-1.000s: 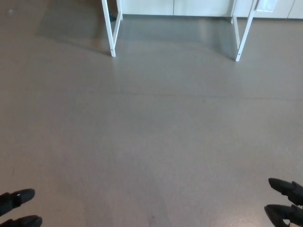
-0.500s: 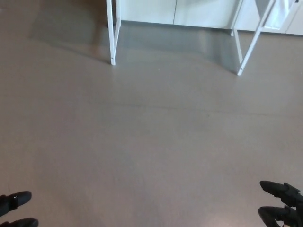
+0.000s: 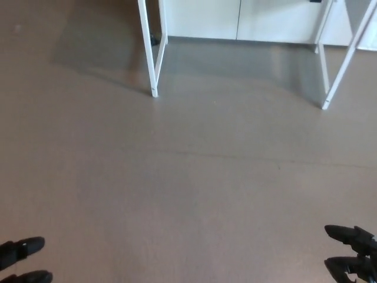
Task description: The robot walk towards a table in front and then clicks the light switch button using the right hand's index finger
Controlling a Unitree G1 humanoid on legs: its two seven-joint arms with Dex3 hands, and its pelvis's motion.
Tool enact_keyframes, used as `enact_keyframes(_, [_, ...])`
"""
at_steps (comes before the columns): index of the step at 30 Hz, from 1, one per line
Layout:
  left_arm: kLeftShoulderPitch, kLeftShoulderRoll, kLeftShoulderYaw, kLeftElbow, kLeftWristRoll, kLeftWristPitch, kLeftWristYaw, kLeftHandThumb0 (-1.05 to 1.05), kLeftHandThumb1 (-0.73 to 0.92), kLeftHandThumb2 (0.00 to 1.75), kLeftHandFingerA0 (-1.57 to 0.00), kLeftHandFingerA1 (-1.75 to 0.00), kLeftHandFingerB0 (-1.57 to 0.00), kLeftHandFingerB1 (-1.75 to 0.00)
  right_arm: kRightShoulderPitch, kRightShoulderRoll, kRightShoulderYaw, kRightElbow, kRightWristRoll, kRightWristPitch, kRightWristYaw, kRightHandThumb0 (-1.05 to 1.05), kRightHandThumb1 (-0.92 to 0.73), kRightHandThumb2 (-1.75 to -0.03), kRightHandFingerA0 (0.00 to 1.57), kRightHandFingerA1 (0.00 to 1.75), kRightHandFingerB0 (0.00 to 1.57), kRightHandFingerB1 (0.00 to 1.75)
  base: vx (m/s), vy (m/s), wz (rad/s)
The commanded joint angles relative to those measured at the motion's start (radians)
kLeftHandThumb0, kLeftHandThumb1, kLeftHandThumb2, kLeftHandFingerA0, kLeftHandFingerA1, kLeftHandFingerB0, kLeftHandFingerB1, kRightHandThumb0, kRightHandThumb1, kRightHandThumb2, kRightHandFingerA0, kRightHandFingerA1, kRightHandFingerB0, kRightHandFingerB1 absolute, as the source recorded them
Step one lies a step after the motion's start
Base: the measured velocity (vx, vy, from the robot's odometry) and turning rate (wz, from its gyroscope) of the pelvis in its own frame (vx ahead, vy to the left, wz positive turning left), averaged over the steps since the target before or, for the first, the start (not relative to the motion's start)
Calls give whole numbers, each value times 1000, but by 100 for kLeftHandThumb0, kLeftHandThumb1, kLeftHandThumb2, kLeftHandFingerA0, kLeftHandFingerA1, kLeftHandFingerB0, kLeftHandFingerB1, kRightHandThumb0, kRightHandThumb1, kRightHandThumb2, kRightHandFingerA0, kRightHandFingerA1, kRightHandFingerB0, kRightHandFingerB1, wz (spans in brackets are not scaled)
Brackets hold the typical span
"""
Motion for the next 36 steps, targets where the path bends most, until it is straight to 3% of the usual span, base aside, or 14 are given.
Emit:
enact_keyframes(1, [8, 22, -6, 11, 22, -32, -1, -22, 51, 55, -63, -48, -55, -41, 13, -19, 16, 5, -29, -25, -15, -34, -68, -60, 61, 58, 41, 44, 272, -48, -18])
enact_keyframes(15, [3, 33, -19, 14, 42, -51, 13, -22, 51, 55, -63, -47, -55, -40, -4, -33, 35, 10, -56, -11, -30, -35, -70, -60, 62, 58, 41, 44, 329, 107, -9])
enact_keyframes(36, [5, 51, -42, 55, 73, -107, 11, -23, 50, 55, -67, -47, -56, -40, -6, -42, 54, 10, -81, -7, -38, -35, -70, -61, 62, 59, 41, 44, 266, -42, 2])
